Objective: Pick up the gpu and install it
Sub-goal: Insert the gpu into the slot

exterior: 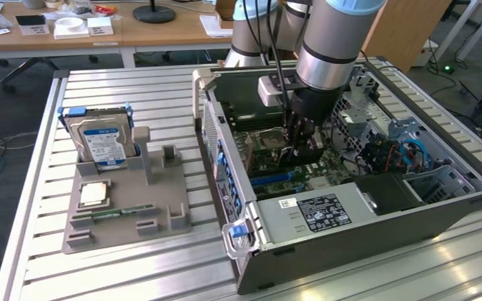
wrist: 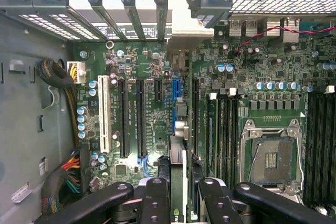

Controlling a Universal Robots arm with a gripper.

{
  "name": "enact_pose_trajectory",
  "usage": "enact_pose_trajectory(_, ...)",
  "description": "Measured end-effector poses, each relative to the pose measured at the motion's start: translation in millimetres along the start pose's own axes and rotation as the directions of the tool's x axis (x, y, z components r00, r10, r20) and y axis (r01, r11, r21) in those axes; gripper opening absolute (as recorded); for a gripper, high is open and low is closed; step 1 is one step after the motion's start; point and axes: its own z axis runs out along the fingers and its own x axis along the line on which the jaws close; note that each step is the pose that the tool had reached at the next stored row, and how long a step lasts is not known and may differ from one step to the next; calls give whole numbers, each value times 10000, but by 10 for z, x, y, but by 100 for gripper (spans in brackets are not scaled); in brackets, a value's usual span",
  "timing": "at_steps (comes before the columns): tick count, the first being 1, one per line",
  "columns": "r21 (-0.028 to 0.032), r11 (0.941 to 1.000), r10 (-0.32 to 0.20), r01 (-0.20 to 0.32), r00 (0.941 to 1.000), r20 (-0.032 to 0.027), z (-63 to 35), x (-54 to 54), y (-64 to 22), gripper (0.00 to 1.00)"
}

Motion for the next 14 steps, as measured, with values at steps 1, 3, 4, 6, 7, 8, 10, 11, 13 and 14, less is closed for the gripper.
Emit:
enact_pose_trajectory(1,0,10000,0,0,10000,0,0,0,0,26)
enact_pose_trajectory(3,1,10000,1,-1,10000,1,0,0,2,26)
enact_pose_trajectory(4,1,10000,4,-4,10000,1,0,0,12,26)
enact_pose_trajectory(6,0,10000,0,0,10000,-1,-1,1,37,26)
enact_pose_trajectory(7,0,10000,1,-1,10000,0,-1,1,47,26)
enact_pose_trajectory(8,0,10000,2,-2,10000,0,-1,1,54,26)
enact_pose_trajectory(10,1,10000,1,-1,10000,0,-1,2,61,26)
enact_pose_trajectory(11,0,10000,-1,1,10000,1,-1,6,62,26)
enact_pose_trajectory(13,-1,10000,0,0,10000,0,-2,20,62,26)
enact_pose_trajectory(14,0,10000,0,0,10000,0,-2,26,62,26)
